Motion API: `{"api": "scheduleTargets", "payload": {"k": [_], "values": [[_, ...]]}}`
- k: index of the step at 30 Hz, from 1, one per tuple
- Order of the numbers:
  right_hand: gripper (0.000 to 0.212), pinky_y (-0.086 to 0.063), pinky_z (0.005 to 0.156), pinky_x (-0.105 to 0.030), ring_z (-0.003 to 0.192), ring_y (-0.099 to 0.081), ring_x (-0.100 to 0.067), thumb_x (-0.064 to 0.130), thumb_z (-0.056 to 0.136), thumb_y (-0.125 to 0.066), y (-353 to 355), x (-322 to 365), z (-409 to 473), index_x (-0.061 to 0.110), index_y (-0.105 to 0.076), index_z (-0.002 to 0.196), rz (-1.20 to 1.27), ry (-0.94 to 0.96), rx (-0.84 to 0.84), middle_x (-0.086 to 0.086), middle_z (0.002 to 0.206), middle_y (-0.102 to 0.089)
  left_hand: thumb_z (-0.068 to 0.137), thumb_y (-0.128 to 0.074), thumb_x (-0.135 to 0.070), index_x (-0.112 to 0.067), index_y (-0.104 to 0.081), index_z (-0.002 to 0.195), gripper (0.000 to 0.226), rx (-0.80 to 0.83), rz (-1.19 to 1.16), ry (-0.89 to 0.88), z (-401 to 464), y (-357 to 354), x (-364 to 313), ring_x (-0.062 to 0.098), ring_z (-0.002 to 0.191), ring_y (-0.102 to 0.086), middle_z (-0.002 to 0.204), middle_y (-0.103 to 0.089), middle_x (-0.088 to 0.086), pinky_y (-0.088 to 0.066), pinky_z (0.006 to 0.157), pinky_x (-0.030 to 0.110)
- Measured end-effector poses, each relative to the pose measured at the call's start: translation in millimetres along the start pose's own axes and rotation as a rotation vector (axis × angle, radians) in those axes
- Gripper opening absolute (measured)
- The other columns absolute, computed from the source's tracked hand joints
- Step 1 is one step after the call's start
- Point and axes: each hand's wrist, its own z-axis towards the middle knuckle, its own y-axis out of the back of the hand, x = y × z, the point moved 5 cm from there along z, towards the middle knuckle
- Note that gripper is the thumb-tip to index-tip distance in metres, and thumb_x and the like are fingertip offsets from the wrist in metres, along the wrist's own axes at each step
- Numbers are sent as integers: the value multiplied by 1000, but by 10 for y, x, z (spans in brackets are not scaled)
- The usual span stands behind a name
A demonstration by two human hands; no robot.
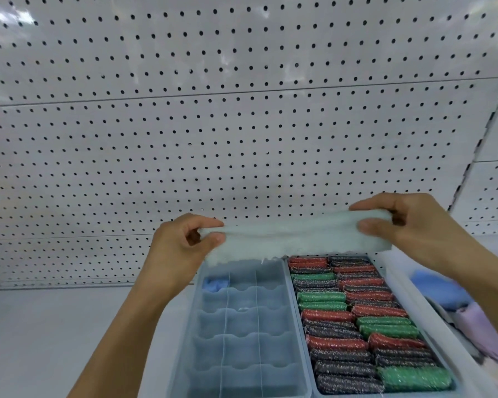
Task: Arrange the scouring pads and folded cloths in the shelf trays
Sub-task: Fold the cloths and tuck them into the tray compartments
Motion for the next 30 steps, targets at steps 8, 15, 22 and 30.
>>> {"api": "scheduleTargets", "payload": {"k": [8,15,22,30], "values": [[58,-52,76,-28,83,-63,-16,48,64,-82,-115,-234,-37,1,-64,93,545,-86,54,-8,93,-66,87,-62,-15,-12,-70,95,11,110,-662,284,-119,-103,140,13,85,-69,93,-74,2,-55,70,24],[19,-50,41,-19,59,-61,-15,20,72,-72,-455,-474,-90,7,-58,76,820,-380,-121,-7,79,-62,87,-69,-14,-7,-63,81,11,-25,-512,355,-147,-221,334,13,59,-58,67,-67,-3,-49,49,22],[12,-50,44,-27,50,-59,-14,17,84,-71,-626,57,-82,7,-65,83,386,-129,-183,-4,67,-70,85,-71,-11,-5,-64,88,10,28,-394,238,-139,-525,-93,15,60,-63,86,-64,14,-53,49,25],[16,-52,61,-22,67,-64,-7,29,81,-74,-878,416,-53,16,-67,86,321,33,-58,2,75,-70,102,-41,-37,-6,-69,104,42,242,-610,258,-207,-910,-365,20,83,-73,87,-74,7,-60,76,32]]}}
